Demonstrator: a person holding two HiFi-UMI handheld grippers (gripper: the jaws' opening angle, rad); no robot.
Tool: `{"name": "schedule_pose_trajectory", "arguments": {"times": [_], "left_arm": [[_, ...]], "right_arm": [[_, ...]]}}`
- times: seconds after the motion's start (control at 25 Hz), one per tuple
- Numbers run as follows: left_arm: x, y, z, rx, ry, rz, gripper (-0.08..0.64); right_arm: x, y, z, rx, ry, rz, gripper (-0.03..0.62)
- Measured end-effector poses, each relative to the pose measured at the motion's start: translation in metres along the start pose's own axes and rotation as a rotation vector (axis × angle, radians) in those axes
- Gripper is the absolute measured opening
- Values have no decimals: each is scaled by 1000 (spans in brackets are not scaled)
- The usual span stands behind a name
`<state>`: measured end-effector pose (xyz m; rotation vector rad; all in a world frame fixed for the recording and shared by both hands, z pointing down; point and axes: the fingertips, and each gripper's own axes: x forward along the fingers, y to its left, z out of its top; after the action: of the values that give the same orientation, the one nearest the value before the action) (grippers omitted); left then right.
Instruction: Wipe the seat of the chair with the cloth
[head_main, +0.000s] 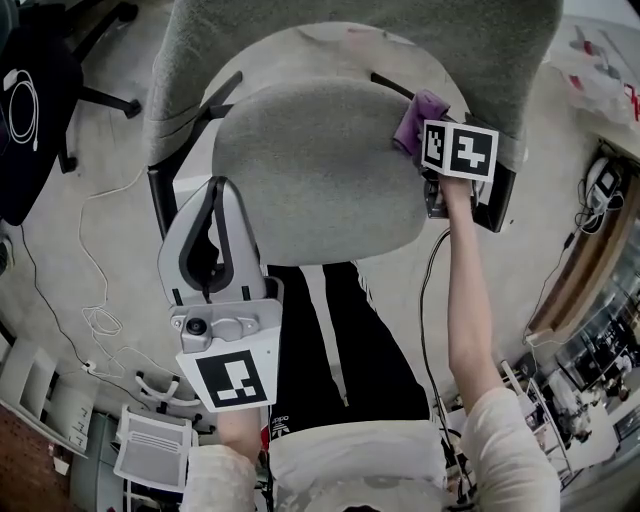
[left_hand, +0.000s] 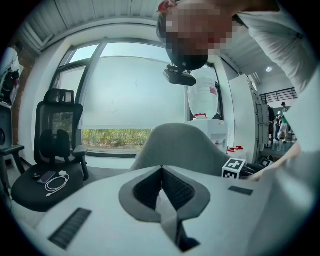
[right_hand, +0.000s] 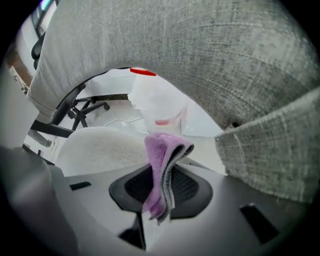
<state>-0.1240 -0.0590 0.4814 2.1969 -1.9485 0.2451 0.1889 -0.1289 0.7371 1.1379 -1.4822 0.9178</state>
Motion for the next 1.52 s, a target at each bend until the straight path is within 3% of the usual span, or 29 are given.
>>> {"name": "schedule_pose_trajectory", "arguments": {"times": [0.2, 0.32, 0.56, 0.8, 0.96, 1.24, 1.52], "left_arm": [[-7, 19, -2, 16, 8, 56, 12], [-15, 33, -5, 20, 11, 93, 12], [-29, 54, -8, 13, 6, 158, 12], [-39, 64, -9, 7, 8, 177, 12], [-47, 68, -19, -5, 32, 190, 12], [-46, 69, -17, -9, 19, 186, 12], [-44, 66, -14, 5, 21, 172, 12]], "right_arm": [[-37, 34, 12, 26, -130, 94, 91], [-51, 89, 9, 33, -181, 239, 91], [-44, 236, -24, 43, -101, 585, 91], [-25, 342, -40, -33, -10, 758, 91], [-21, 372, -57, -76, 58, 802, 91], [-10, 374, -66, -132, 86, 763, 91], [-12, 331, -71, -180, 72, 684, 91]]}}
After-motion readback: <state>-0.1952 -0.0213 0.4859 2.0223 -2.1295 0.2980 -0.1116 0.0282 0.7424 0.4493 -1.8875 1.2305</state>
